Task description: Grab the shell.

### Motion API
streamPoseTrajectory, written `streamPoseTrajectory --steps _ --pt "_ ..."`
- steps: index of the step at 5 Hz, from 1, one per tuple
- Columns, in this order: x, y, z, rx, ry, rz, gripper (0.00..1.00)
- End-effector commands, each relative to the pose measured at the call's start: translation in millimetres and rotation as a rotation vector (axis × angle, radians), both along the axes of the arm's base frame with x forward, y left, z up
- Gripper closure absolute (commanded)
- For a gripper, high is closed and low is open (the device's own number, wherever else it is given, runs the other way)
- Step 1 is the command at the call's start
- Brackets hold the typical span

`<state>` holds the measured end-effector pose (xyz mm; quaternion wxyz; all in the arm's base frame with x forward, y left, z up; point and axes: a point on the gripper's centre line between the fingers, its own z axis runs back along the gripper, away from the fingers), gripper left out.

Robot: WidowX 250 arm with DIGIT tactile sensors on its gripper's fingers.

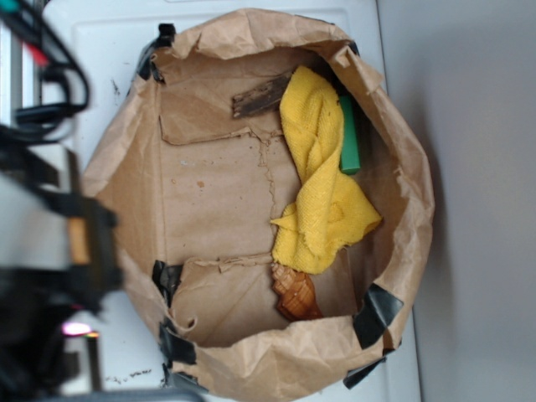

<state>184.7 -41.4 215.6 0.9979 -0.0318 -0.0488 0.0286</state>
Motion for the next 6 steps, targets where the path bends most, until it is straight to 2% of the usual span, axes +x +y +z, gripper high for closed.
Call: streamPoseTrajectory --steps 1,2,3,6 --pt "65 14 -11 0.011 -0.060 -0.224 0.00" --pt "84 22 -24 -0.003 -0.047 -0.407 0.00" --pt "71 13 28 -0.080 -0.200 -0.307 0.00" --pt "71 13 28 -0.080 -0.200 -0.307 0.00"
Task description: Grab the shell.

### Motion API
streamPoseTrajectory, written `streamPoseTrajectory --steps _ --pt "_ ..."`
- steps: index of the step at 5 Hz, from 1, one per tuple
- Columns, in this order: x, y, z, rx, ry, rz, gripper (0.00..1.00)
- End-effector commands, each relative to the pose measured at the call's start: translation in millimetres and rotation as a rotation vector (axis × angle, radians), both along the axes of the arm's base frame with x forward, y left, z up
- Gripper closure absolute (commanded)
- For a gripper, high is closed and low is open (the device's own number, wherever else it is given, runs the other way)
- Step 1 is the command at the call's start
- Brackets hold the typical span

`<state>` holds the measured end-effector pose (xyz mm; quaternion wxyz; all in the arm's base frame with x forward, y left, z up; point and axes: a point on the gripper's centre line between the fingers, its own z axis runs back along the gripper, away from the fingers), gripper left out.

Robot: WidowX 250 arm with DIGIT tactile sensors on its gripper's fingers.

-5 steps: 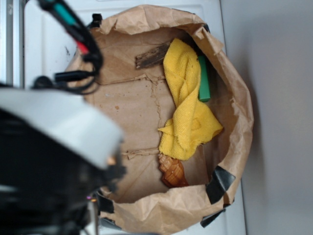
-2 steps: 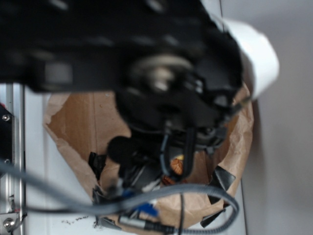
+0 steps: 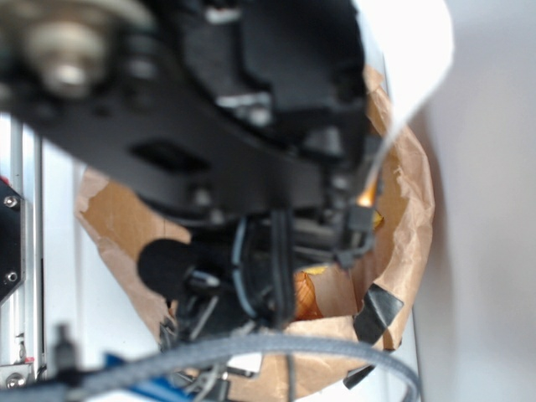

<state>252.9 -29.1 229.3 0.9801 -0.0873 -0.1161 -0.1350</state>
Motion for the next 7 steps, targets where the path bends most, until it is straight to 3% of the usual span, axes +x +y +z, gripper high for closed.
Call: streamPoseTrajectory --steps 1,3,5,6,7 --pt "9 2 -13 0.033 -0.051 0.010 0.00" --pt "9 12 -77 0.095 -0.030 -0.060 0.00" --pt "20 -5 -135 0.293 -0.009 -0.095 0.00" --pt "36 -25 -156 0.336 -0.008 -0.126 0.00" --pt "43 -35 -158 0.282 -0.040 -0.187 0.00"
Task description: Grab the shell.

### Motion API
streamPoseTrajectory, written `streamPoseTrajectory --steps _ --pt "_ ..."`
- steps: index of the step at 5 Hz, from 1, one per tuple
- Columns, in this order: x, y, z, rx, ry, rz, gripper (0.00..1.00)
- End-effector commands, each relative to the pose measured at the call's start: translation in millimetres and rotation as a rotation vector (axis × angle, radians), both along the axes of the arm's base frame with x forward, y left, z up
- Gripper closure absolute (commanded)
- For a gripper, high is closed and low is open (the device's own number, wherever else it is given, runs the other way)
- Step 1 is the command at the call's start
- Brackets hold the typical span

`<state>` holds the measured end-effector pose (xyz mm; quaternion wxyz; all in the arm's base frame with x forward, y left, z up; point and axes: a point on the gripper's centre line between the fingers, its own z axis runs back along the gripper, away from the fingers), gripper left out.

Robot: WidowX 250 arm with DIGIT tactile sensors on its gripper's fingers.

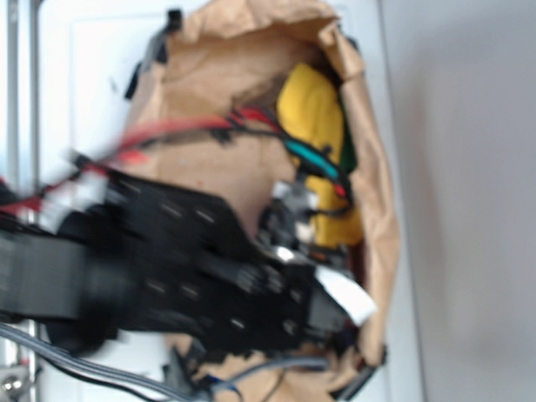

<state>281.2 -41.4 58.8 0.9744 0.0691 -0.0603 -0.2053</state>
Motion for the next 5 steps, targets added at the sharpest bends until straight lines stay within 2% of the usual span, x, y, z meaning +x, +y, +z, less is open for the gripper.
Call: streamPoseTrajectory --steps 1,2,3,4,5 --pt "15 -29 13 -0.096 -0.127 -0.158 0.00" --pt "12 -40 13 -0.072 -0.176 -0.194 0.00" --pt "11 -45 17 -0.103 -0.177 -0.222 0.00" --pt "12 -51 9 -0.086 -0.177 -0.241 0.00" --pt "12 -56 -7 -0.045 -0.167 -0.252 0.00"
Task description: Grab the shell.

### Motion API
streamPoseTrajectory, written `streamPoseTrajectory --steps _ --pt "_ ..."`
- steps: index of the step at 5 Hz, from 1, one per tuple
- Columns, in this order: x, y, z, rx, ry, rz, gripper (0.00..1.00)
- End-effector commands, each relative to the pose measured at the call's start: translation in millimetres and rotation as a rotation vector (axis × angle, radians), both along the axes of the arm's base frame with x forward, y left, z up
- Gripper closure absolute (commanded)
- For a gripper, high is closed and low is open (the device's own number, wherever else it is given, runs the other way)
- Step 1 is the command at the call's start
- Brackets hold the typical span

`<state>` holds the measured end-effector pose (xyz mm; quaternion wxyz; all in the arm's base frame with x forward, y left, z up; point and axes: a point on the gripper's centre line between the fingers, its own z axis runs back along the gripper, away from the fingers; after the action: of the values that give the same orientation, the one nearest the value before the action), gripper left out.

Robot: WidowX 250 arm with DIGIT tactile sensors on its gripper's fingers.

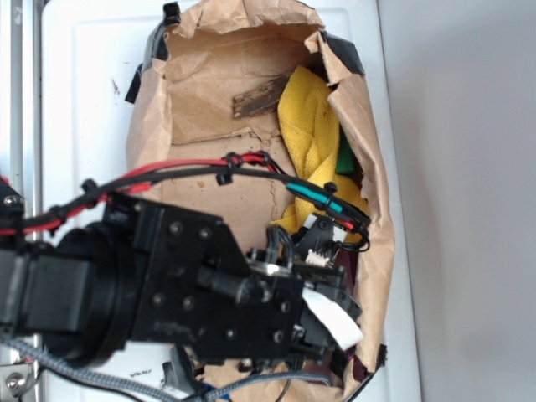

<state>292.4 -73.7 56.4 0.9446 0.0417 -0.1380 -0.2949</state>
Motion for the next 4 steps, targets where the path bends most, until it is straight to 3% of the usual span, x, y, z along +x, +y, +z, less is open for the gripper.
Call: streamPoseTrajectory --steps 1,3,4 --pt "-6 -31 -17 0.048 -0.038 -0.090 0.00" --pt "-12 -34 -28 0.061 -0.009 -0.108 0.00" --pt "-28 -26 -19 0.044 -0.042 -0.123 0.00"
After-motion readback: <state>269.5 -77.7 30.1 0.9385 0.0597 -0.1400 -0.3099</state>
